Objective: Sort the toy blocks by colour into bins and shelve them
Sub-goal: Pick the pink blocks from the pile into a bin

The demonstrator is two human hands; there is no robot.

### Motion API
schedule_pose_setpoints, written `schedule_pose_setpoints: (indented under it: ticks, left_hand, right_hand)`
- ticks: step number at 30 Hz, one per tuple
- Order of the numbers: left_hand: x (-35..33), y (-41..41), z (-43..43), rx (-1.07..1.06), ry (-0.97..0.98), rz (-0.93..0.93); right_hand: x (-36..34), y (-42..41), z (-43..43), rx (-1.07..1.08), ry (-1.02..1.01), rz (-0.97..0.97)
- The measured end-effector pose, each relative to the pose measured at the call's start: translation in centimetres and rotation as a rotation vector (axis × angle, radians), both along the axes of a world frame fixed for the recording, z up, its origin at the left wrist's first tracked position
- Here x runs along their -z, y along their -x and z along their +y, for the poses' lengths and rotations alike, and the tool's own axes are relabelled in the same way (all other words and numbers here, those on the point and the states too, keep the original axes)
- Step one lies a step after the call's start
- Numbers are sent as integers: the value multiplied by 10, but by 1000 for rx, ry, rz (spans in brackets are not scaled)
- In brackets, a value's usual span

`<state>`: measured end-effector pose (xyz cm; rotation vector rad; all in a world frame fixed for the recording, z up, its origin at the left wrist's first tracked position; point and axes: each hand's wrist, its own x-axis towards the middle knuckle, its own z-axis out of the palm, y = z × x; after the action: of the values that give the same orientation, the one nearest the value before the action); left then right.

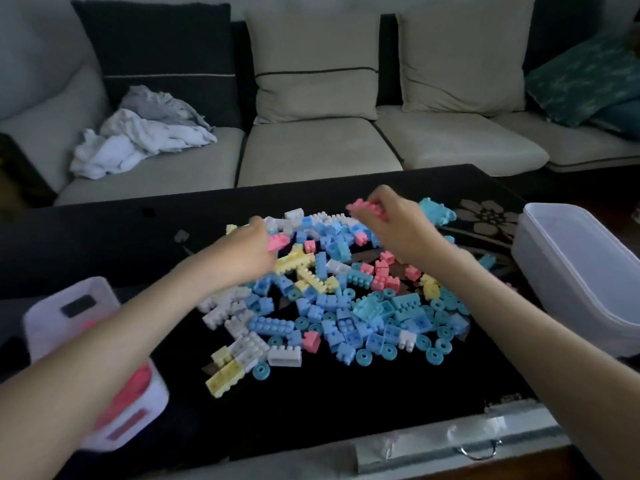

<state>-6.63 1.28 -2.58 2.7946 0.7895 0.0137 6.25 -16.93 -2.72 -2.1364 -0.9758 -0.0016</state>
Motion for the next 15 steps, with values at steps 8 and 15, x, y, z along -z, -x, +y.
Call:
schedule_pose_setpoints:
  ticks: [8,15]
  left_hand:
    - [-1,169,81,-538,1,-77]
    - [15,211,84,-455,150,88]
  right_hand:
    - [18,184,101,-573,-25,-10]
    - [36,227,134,-622,147,67]
